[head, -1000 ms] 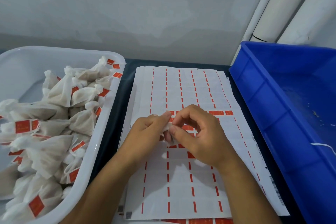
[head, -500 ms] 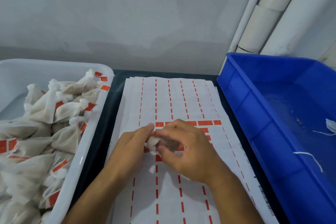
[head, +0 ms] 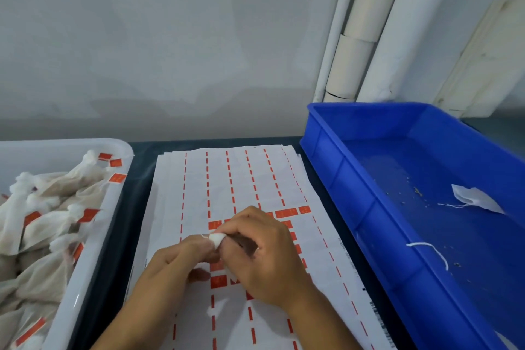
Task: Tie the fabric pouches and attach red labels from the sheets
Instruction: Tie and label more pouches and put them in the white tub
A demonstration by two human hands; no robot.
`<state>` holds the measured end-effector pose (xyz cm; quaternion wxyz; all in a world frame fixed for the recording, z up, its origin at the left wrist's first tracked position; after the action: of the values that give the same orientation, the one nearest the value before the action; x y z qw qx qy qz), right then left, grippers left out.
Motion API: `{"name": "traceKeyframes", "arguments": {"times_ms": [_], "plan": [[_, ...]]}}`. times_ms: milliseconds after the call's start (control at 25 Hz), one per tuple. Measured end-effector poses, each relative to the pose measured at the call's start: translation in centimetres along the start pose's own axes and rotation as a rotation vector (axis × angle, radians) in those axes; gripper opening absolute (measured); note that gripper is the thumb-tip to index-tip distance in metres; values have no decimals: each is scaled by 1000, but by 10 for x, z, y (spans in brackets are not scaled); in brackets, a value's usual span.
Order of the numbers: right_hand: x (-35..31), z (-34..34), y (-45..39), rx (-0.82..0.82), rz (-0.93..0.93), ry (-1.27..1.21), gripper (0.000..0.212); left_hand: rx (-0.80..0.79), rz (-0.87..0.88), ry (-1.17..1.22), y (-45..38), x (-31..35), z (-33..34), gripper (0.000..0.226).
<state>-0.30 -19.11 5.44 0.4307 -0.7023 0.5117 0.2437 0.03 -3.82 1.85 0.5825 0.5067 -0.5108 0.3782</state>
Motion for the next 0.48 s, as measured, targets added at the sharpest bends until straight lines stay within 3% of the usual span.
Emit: {"name": "traceKeyframes", "arguments": {"times_ms": [240,480], "plan": [[-4,-3,-2,11,31,-207,12,-89,29,195,4,5,12,44],[0,2,-1,-44,121,-330,13,-97,69,222,8,4,11,42]]}}
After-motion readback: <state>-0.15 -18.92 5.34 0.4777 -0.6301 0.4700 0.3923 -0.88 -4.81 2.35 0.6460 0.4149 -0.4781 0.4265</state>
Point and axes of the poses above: each hand's wrist, its own y-axis away from the middle knuckle, its own z-axis out of the palm, x = y × z, the point moved 6 cm from there along -y, towards the middle knuckle, and after that the axes turned 4 degrees about z, right-handed, at the moved point
